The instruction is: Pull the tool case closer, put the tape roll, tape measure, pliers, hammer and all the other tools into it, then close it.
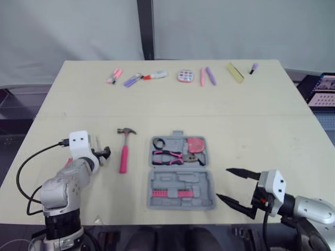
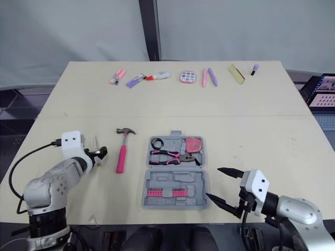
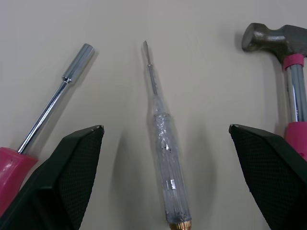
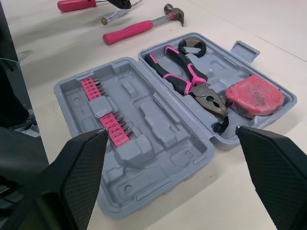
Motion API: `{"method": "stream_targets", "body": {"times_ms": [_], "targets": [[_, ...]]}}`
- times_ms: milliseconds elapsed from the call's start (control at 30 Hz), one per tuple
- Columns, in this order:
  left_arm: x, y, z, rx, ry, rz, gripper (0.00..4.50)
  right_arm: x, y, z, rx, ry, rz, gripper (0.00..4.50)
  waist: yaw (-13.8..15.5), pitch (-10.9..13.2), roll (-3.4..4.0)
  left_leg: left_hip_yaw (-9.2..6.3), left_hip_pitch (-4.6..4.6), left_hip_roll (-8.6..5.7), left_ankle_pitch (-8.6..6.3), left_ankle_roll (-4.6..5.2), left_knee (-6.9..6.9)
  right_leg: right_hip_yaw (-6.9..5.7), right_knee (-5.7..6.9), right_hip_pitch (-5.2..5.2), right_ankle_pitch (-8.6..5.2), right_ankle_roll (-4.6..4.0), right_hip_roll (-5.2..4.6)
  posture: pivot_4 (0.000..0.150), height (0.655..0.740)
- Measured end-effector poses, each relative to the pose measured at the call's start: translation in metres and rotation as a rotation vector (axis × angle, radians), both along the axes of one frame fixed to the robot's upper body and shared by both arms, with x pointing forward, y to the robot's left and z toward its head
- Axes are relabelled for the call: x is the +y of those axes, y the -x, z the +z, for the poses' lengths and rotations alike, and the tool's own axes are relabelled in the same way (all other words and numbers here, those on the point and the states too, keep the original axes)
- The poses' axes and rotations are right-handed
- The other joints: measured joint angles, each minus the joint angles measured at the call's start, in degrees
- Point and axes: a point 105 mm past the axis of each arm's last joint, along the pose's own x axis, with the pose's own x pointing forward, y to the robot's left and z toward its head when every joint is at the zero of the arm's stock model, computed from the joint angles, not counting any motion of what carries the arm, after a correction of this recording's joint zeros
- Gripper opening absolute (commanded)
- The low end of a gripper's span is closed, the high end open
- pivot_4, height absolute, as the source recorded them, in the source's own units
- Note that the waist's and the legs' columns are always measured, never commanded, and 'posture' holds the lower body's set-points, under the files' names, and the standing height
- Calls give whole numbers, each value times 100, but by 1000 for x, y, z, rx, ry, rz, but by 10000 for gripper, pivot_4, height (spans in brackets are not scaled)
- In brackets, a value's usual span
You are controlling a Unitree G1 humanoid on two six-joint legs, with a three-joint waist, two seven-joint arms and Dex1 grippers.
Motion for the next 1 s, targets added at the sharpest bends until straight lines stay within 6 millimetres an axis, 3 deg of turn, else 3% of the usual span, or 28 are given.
{"method": "stream_targets", "body": {"times_ms": [500,600,833,1000], "targets": [[2,-21,-15,62,-9,2,45000,0,0,-1,15,5,-15,44913,-3,0,-1,0,-1,-1,-1,-1,7,-1,17,-7,0,0,-1,1500,7400],[1,-21,-15,61,-14,-3,36511,0,1,-2,24,5,-20,45000,1,-1,-1,-1,-1,-2,-1,-1,9,-1,19,-7,0,0,-1,1500,7400],[0,-19,-17,60,-3,6,1153,-1,1,-3,31,20,-23,45000,0,-1,-1,-1,-1,-2,-1,-1,8,-1,19,-7,0,0,-2,1500,7400],[-2,-16,-17,57,-3,4,215,-1,-1,-1,16,28,-20,45000,2,-2,0,-1,-1,-3,-1,0,9,0,18,-6,0,0,-2,1500,7400]]}}
